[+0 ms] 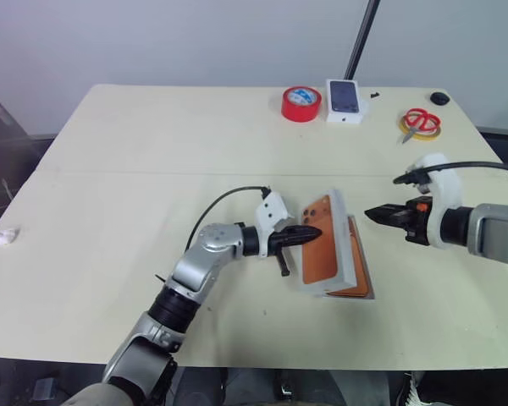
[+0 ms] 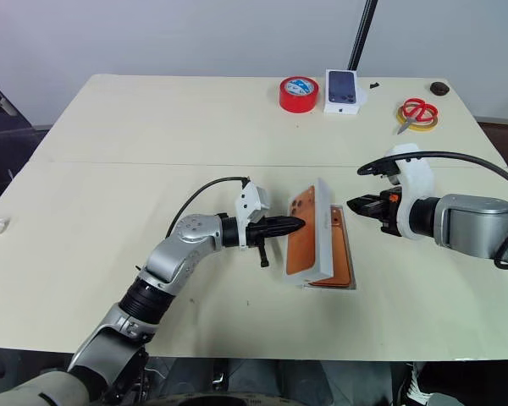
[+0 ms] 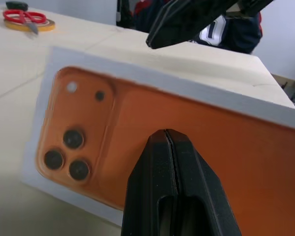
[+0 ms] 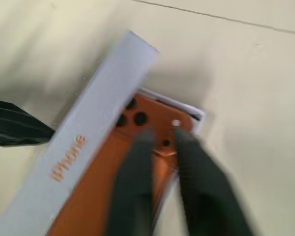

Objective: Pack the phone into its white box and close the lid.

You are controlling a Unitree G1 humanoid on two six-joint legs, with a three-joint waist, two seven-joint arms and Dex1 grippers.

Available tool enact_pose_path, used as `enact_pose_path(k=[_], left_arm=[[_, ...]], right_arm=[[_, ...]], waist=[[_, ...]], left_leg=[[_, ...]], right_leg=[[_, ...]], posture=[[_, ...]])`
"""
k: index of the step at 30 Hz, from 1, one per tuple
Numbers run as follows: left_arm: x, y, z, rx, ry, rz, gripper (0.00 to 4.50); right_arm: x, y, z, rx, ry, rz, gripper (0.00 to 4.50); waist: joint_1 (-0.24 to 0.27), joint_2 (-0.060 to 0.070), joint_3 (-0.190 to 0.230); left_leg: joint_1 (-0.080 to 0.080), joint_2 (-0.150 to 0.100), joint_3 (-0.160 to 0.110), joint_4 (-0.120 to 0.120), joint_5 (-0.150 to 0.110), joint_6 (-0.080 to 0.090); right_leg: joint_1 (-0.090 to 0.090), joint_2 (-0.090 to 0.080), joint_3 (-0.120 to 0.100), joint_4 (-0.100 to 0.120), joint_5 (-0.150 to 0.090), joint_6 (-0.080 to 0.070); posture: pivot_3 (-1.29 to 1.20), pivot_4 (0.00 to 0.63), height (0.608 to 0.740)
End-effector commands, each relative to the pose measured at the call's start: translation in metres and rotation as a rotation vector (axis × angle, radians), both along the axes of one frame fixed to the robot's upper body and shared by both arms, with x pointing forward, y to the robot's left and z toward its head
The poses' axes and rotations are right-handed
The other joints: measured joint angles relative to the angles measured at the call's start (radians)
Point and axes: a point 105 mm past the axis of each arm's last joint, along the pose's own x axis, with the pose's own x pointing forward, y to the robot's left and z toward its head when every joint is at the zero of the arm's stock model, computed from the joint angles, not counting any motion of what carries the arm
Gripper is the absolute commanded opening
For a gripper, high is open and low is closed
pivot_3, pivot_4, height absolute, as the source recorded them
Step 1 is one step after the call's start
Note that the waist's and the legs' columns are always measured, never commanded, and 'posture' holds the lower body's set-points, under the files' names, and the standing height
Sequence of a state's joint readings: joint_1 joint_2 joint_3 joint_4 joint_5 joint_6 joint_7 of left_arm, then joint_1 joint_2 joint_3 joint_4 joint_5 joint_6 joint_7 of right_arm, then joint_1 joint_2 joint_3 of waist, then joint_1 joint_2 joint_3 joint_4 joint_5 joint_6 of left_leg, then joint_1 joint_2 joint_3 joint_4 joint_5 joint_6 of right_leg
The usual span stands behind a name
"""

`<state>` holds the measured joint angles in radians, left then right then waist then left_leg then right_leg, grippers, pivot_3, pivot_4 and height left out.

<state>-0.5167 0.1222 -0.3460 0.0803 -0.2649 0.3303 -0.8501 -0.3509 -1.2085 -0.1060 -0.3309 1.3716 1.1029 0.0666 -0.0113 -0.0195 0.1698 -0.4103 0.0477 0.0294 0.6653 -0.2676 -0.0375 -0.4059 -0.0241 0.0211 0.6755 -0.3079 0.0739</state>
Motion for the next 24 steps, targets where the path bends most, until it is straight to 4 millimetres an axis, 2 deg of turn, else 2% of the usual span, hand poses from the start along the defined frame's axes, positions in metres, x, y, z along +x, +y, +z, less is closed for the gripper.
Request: enact_pose_path(k=[1,6,11,17,24], left_arm=[[0.009,0.01,0.015,-0.029,-0.016,0.059,0.0],[0.021,0.037,0.013,0.03,0.024,0.166,0.0],[0.02,0.052,-0.005,0.163,0.062,0.17,0.0],[0.02,0.045,-0.016,0.228,0.056,0.137,0.0],[0.018,0.015,-0.01,0.206,0.041,0.057,0.0]], right_arm=[[0.002,0.002,0.007,-0.144,-0.086,0.068,0.06],[0.004,-0.001,-0.012,-0.32,-0.121,0.134,0.06],[0.004,-0.003,-0.031,-0.388,-0.102,0.168,0.06],[0.005,0.003,-0.034,-0.38,-0.107,0.199,0.06],[0.003,0.011,-0.035,-0.376,-0.115,0.239,0.06]], waist=[[0.0,0.0,0.0],[0.0,0.0,0.0],[0.001,0.0,0.0],[0.002,0.0,0.0],[0.002,0.0,0.0]], left_leg=[[0.0,0.0,0.0,0.0,0.0,0.0],[0.0,0.0,0.0,0.0,0.0,0.0],[0.0,0.0,0.0,0.0,0.0,0.0],[0.0,0.0,0.0,0.0,0.0,0.0],[0.0,-0.001,0.0,0.0,0.0,0.0]], right_leg=[[0.0,0.0,0.0,0.0,0.0,0.0],[0.0,0.0,0.0,0.0,0.0,0.0],[0.0,-0.001,0.0,0.0,0.0,0.0],[0.0,-0.001,0.0,0.0,0.0,0.0],[0.0,-0.001,0.0,0.0,0.0,0.0]], posture=[[0.0,0.15,0.732],[0.0,0.15,0.732],[0.0,0.15,0.732],[0.0,0.15,0.732],[0.0,0.15,0.732]])
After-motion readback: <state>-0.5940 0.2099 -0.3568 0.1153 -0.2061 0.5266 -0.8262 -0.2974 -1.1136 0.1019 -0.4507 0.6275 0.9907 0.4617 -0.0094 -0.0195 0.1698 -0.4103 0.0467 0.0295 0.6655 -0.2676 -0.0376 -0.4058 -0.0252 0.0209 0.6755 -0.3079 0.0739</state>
